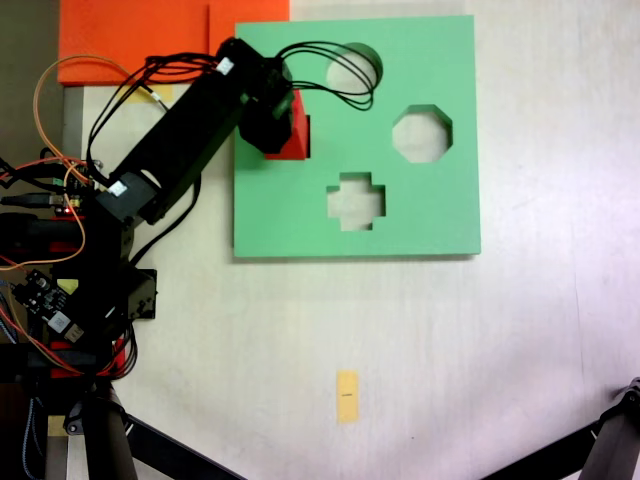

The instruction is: Put the square block into the corresponding hole

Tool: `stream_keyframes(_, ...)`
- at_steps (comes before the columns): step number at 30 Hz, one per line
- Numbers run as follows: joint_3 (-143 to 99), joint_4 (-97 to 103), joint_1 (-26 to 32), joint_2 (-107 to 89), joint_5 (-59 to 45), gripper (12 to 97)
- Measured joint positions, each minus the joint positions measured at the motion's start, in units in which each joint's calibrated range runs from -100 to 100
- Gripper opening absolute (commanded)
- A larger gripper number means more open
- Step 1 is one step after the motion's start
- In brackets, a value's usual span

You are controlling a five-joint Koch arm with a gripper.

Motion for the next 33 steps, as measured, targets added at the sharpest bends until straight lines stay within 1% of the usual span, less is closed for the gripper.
stream_keyframes(17,0.98,0.10,0.05,6.43,-0.15,33.1)
stream_keyframes(18,1.08,0.00,0.10,7.11,-0.15,35.1)
stream_keyframes(20,1.27,-0.10,0.15,8.48,-0.15,43.8)
stream_keyframes(24,1.86,-0.59,0.10,11.63,0.00,54.4)
stream_keyframes(27,1.76,-0.78,0.05,11.63,0.00,67.3)
stream_keyframes(28,1.76,-0.78,0.05,11.76,-0.05,69.8)
stream_keyframes(33,1.57,-0.78,-0.10,9.44,0.00,70.6)
